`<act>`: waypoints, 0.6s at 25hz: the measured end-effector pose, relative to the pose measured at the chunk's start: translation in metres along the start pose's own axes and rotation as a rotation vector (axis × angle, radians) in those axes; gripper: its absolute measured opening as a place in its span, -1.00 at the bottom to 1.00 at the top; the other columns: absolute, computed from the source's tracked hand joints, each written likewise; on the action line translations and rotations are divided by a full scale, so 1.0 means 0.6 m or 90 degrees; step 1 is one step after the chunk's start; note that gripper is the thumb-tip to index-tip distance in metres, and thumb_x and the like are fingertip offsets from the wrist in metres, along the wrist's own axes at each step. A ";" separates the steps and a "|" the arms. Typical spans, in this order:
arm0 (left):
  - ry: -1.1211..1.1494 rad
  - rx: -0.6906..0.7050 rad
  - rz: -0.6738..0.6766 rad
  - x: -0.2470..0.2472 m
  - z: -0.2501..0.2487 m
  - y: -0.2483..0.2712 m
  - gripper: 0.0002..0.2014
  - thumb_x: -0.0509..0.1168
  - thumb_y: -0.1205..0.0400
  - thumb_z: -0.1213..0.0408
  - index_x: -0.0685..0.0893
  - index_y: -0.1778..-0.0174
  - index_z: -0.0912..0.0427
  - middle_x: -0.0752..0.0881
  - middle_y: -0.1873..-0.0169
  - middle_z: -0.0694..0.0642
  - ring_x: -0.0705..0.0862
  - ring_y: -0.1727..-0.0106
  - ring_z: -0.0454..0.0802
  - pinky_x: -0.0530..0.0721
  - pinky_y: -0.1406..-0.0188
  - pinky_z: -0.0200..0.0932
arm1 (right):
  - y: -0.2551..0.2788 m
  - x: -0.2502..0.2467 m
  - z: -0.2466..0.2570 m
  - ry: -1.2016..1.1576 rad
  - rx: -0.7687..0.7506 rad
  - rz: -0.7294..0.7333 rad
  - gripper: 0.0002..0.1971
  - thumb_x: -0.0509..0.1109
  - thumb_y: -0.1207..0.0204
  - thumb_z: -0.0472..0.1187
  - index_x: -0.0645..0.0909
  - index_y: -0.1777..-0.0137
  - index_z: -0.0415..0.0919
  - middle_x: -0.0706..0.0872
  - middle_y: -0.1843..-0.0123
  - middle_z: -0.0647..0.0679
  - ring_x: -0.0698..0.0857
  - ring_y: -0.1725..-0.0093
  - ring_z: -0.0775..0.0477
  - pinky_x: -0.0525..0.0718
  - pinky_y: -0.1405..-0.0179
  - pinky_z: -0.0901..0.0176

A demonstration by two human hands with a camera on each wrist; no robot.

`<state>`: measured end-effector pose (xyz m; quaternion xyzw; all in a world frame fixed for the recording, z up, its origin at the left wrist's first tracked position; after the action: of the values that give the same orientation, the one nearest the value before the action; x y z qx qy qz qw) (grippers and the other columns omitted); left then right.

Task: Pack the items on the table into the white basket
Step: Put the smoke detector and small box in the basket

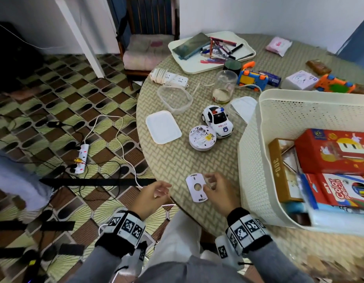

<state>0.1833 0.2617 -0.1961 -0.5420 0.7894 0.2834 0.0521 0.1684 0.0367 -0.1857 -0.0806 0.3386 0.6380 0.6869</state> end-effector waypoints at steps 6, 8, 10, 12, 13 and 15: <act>-0.030 0.040 -0.008 -0.022 -0.024 -0.054 -0.73 0.41 -0.55 0.36 0.64 -0.08 -0.06 0.72 -0.01 -0.04 0.66 -0.07 -0.17 0.57 -0.11 -0.27 | -0.046 0.008 0.000 -0.023 0.027 0.002 -0.63 0.42 -0.52 -0.24 0.52 -0.32 -0.21 0.59 -0.19 -0.13 0.61 -0.14 -0.08 0.63 -0.14 0.01; -0.053 0.058 0.022 -0.034 -0.033 -0.084 -0.70 0.42 -0.53 0.33 0.62 -0.15 0.01 0.70 -0.06 0.00 0.63 -0.13 -0.15 0.55 -0.18 -0.25 | -0.065 0.012 -0.001 -0.029 0.050 0.005 -0.60 0.44 -0.51 -0.22 0.50 -0.33 -0.18 0.57 -0.21 -0.11 0.59 -0.16 -0.08 0.61 -0.18 -0.02; -0.062 0.072 0.052 -0.047 -0.041 -0.117 -0.66 0.43 -0.53 0.32 0.60 -0.20 0.03 0.69 -0.08 0.02 0.62 -0.15 -0.13 0.56 -0.22 -0.20 | -0.082 0.014 0.000 -0.036 0.074 -0.004 -0.59 0.45 -0.49 -0.21 0.50 -0.33 -0.14 0.56 -0.20 -0.07 0.59 -0.15 -0.07 0.62 -0.19 -0.06; -0.076 0.087 0.098 -0.060 -0.049 -0.157 -0.65 0.41 -0.56 0.36 0.59 -0.25 0.07 0.67 -0.06 -0.02 0.61 -0.11 -0.18 0.56 -0.18 -0.25 | -0.099 0.015 0.004 -0.058 0.104 -0.040 -0.60 0.46 -0.48 -0.21 0.51 -0.30 -0.11 0.56 -0.17 -0.03 0.61 -0.12 -0.04 0.64 -0.18 -0.07; -0.080 0.096 0.127 -0.067 -0.053 -0.179 -0.66 0.39 -0.57 0.39 0.59 -0.26 0.09 0.66 -0.05 -0.03 0.60 -0.09 -0.23 0.54 -0.16 -0.31 | -0.105 0.017 0.007 -0.076 0.120 -0.067 -0.62 0.47 -0.48 -0.21 0.51 -0.28 -0.09 0.56 -0.14 -0.02 0.62 -0.11 -0.03 0.65 -0.17 -0.06; -0.089 0.124 0.188 -0.084 -0.062 -0.222 -0.68 0.36 -0.58 0.44 0.58 -0.24 0.10 0.66 -0.05 -0.02 0.60 -0.08 -0.27 0.52 -0.14 -0.40 | -0.115 0.020 0.011 -0.116 0.148 -0.139 -0.65 0.48 -0.46 -0.25 0.53 -0.21 -0.07 0.57 -0.08 0.02 0.63 -0.11 -0.02 0.66 -0.16 -0.05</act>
<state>0.3299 0.2508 -0.1974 -0.3913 0.8787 0.2473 0.1171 0.2346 0.0383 -0.2101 0.0209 0.3355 0.5207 0.7847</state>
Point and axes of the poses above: each hand's wrist, its own y-axis away from the middle knuckle, its own x-axis out of the palm, z = x × y, the point moved 3 cm from there along -y, towards the middle knuckle
